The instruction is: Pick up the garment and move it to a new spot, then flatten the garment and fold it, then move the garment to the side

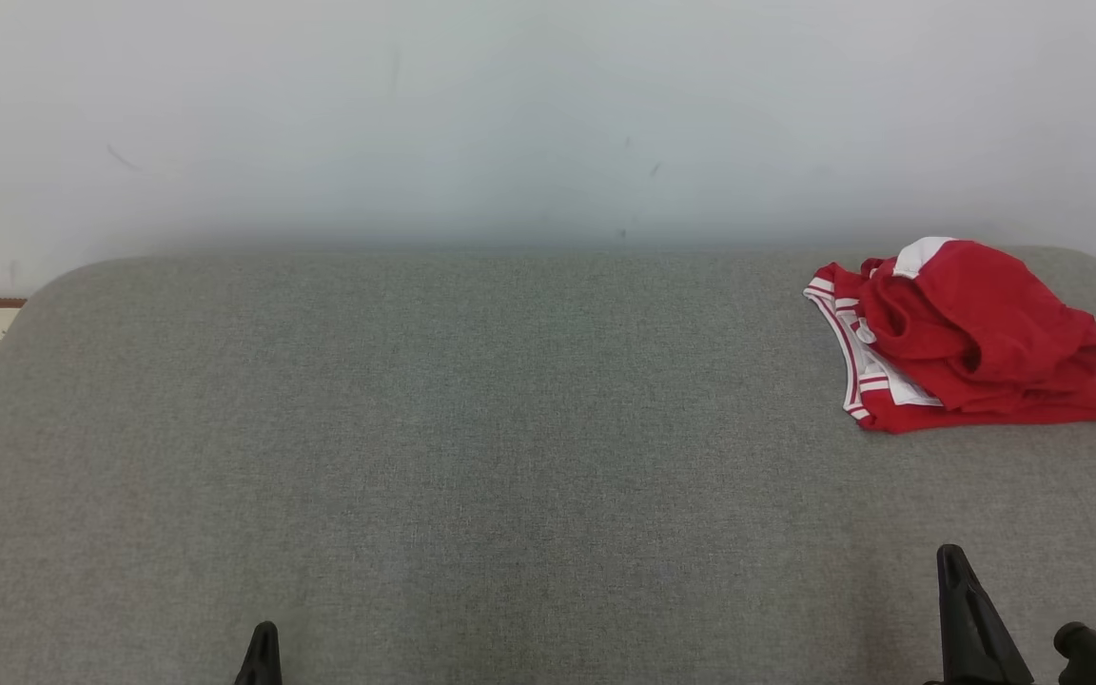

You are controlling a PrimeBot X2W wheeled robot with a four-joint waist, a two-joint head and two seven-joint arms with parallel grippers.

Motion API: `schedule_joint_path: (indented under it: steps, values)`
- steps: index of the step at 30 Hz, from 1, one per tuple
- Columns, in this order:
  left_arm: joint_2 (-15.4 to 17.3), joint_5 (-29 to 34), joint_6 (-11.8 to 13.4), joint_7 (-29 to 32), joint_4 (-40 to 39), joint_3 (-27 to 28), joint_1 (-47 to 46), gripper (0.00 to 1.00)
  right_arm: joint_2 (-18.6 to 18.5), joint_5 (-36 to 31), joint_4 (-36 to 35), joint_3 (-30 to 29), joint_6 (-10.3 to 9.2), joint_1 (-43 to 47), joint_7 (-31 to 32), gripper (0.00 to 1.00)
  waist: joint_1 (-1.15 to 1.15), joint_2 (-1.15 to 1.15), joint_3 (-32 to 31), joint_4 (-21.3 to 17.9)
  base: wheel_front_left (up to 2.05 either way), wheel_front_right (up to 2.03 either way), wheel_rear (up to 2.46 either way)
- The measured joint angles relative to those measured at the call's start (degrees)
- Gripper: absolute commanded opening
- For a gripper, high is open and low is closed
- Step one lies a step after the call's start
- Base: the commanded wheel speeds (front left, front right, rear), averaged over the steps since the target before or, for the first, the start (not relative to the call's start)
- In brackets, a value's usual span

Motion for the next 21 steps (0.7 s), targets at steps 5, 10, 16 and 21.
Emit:
schedule_joint_path:
  steps: [5, 10, 16, 21]
  values:
    - [0.0, -5.3, -1.0, 0.8, 0.8, 0.5, -0.1, 0.00, -0.5, 6.3, 1.1, -0.2, 0.00, -0.8, 0.3, 0.00, 0.00, 0.00, 0.0, 0.1, 0.00, 0.00, 0.00]
    - [0.1, -10.3, -2.1, 1.6, 1.3, 1.0, -0.1, 0.00, -0.7, 12.3, 1.9, -0.3, 0.00, -1.0, 0.7, 0.00, 0.00, 0.00, 0.1, 0.1, 0.00, 0.00, 0.00]
    - [0.1, -14.7, -3.0, 2.4, 1.8, 1.3, -0.3, 0.00, -1.2, 17.7, 2.8, -0.5, 0.00, -1.2, 1.2, 0.00, 0.00, 0.00, 0.1, 0.2, 0.00, 0.00, 0.00]
    - [0.2, -19.1, -3.9, 3.3, 2.4, 1.7, -0.4, 0.00, -1.5, 23.0, 3.4, -0.8, 0.00, -2.1, 1.6, 0.00, 0.00, 0.00, 0.2, 0.3, 0.00, 0.00, 0.00]
